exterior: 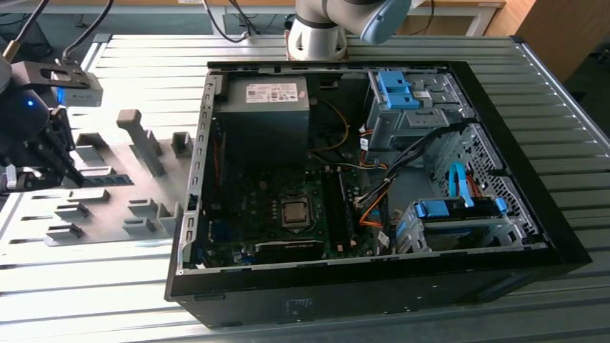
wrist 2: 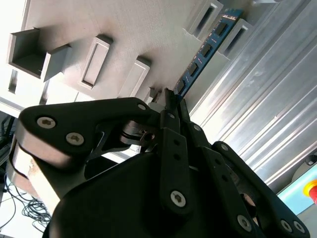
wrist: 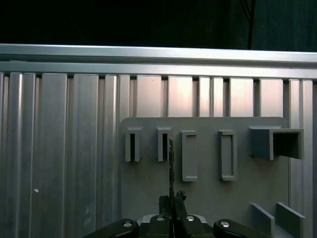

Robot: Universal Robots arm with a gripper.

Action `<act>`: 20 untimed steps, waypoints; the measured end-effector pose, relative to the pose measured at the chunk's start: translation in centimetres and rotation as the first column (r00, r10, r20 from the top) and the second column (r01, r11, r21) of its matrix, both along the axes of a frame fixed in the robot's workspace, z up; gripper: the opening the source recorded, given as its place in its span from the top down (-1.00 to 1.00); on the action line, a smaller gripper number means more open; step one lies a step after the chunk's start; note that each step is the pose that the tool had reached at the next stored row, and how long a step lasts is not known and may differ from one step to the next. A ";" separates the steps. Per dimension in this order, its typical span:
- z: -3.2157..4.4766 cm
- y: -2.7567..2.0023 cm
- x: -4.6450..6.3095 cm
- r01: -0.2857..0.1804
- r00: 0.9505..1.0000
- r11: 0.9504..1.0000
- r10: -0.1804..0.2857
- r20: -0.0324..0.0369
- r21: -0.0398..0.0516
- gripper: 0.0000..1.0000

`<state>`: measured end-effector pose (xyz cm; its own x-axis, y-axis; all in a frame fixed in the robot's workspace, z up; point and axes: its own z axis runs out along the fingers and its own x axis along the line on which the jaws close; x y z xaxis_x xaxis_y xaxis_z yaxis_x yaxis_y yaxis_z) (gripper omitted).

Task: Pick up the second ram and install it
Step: 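Pick up the second ram and move it above second insertion slot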

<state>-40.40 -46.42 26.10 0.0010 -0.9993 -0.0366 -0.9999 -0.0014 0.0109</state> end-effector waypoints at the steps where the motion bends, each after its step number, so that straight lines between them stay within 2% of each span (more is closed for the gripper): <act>1: 0.09 0.00 0.0 0.000 1.000 1.000 0.000 0.000 0.000 0.72; 20: 1.19 0.00 0.0 0.000 1.000 1.000 0.000 0.000 0.000 0.72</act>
<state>-40.40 -46.42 27.29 0.0010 -0.9993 -0.0366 -0.9999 -0.0014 0.0110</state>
